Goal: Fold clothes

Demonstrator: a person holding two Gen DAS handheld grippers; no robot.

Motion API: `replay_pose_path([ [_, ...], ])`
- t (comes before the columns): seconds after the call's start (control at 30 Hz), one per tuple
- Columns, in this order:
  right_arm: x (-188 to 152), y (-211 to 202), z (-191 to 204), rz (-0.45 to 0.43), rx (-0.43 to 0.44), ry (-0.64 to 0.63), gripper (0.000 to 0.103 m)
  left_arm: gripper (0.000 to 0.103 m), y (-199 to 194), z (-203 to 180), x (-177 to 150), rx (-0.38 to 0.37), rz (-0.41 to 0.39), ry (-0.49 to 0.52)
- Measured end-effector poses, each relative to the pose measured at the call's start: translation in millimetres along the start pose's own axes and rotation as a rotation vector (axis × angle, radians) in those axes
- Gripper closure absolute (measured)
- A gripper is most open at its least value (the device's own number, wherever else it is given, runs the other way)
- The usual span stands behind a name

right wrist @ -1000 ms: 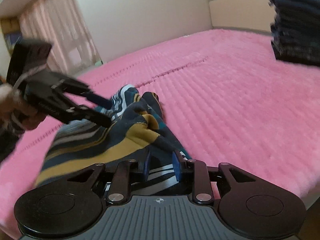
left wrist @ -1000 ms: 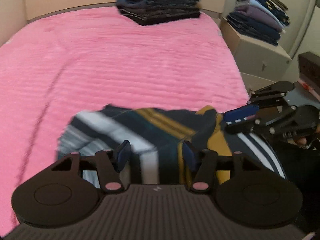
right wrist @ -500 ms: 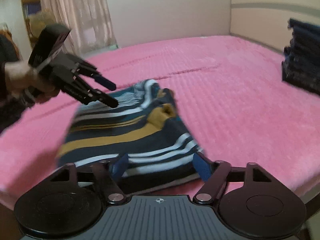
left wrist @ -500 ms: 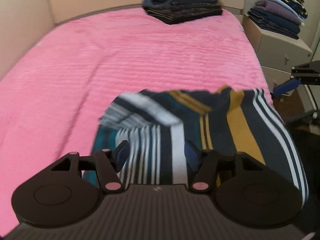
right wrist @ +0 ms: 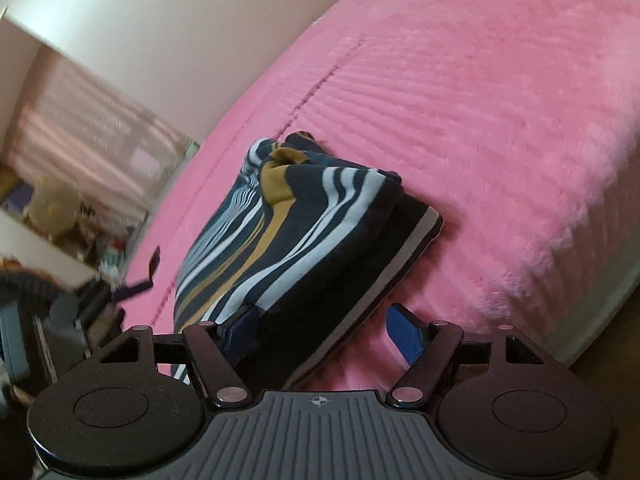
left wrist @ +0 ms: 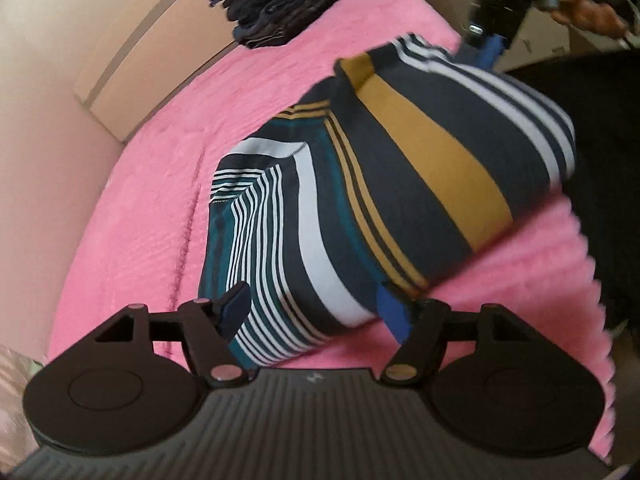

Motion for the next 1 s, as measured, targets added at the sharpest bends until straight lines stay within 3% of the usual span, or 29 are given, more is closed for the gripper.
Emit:
replay_pose_path([
  [0.17,5.9,9.1,-10.2,-0.008,0.020,0.086,0.029,0.037,4.3,-0.9,-5.8,0.007,-0.001,0.019],
  [0.23,7.8,7.4,-12.8,-0.006,0.040,0.109,0.022,0.036,6.0,-1.2,-8.1,0.009,-0.001,0.026],
  [0.33,10.8,2.6,-13.9,-0.026,0.083,0.132,0.021,0.036,10.6,-4.0,-10.8,0.017,0.009,0.064],
  [0.63,22.0,26.5,-22.0,-0.066,0.081,0.235,0.022,0.034,32.4,-17.4,-9.7,0.008,0.048,0.164],
  [0.67,22.2,28.1,-25.0,-0.071,0.090,0.260,0.024,0.034,33.5,-17.9,-9.9,0.004,0.048,0.163],
  [0.7,22.5,28.3,-27.8,-0.074,0.087,0.276,0.051,0.034,34.2,-18.3,-9.9,0.000,0.048,0.161],
  [0.73,23.6,27.4,-30.4,-0.079,0.083,0.281,0.066,0.034,33.9,-18.3,-9.5,-0.001,0.042,0.159],
  [0.8,30.1,22.8,-32.9,-0.079,0.092,0.283,0.082,0.034,33.3,-18.2,-8.6,-0.004,0.032,0.154],
  [0.87,40.7,15.9,-32.1,-0.079,0.103,0.266,0.086,0.034,32.7,-18.1,-7.7,-0.006,0.022,0.149],
  [1.0,95.5,-4.5,-11.5,-0.121,0.083,0.107,0.088,0.034,27.0,-15.9,-2.6,0.002,-0.025,0.120],
])
Point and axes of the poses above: each gripper's, at about its wrist camera, not at the fingertips, and y roughly the way its jaws point, z to its left, x to its top, the point moved 1 cm from there along y, roughly the way its jaws point, and after that the axes turned 11 degrees about -x, right-handed, at the moved point
